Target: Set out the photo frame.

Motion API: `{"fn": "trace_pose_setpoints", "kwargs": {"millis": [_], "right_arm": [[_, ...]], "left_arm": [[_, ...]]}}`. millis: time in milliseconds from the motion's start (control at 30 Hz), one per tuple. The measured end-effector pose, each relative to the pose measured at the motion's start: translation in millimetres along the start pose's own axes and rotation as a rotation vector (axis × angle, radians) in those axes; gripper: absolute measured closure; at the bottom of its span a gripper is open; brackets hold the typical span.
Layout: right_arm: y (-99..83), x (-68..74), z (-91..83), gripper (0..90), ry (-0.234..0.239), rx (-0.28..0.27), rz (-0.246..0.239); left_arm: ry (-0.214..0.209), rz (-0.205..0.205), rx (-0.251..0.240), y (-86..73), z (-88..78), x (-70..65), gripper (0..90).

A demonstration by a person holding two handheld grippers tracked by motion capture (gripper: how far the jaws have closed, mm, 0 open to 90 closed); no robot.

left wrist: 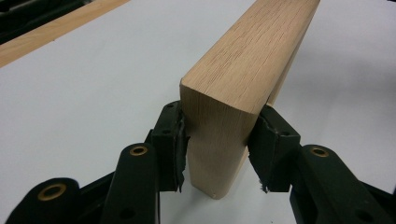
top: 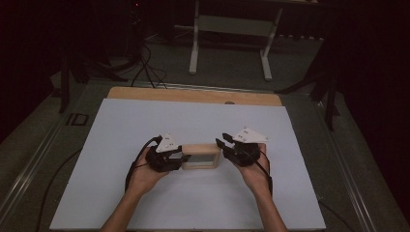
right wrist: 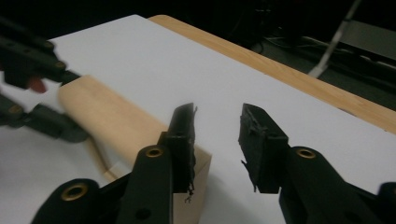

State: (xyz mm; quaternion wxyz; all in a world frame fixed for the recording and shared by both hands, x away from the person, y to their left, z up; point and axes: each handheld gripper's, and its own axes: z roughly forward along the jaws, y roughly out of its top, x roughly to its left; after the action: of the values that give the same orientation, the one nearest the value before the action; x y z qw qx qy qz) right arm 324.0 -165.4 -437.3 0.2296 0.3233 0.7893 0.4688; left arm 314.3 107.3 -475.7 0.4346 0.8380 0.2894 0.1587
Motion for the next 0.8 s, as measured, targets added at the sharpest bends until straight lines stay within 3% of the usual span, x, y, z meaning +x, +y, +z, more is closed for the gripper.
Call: {"fn": "trace_pose_setpoints", "kwargs": {"millis": [433, 533, 567, 633, 800], "right_arm": [[-23.5, 0.2, -10.8, 52.1, 0.085, 0.001, -0.020], [-27.0, 0.6, -8.4, 49.0, 0.120, 0.019, -0.020], [-31.1, 1.1, -3.6, 46.1, 0.148, 0.055, -0.032], [-34.9, 1.0, 2.2, 44.6, 0.150, 0.082, -0.032], [-36.4, -1.0, 10.0, 40.8, 0.154, 0.085, -0.033]], "left_arm": [[-0.006, -0.005, 0.008, -1.2, 1.2, 0.9, 57.2], [-0.005, -0.005, 0.011, -1.4, 1.6, 0.7, 57.1], [-0.004, -0.006, 0.015, -1.6, 2.1, 0.6, 56.9], [-0.002, -0.009, 0.014, -2.4, 2.7, 0.1, 56.8], [-0.008, -0.022, 0.011, -6.1, 4.1, 1.2, 56.9]]}}
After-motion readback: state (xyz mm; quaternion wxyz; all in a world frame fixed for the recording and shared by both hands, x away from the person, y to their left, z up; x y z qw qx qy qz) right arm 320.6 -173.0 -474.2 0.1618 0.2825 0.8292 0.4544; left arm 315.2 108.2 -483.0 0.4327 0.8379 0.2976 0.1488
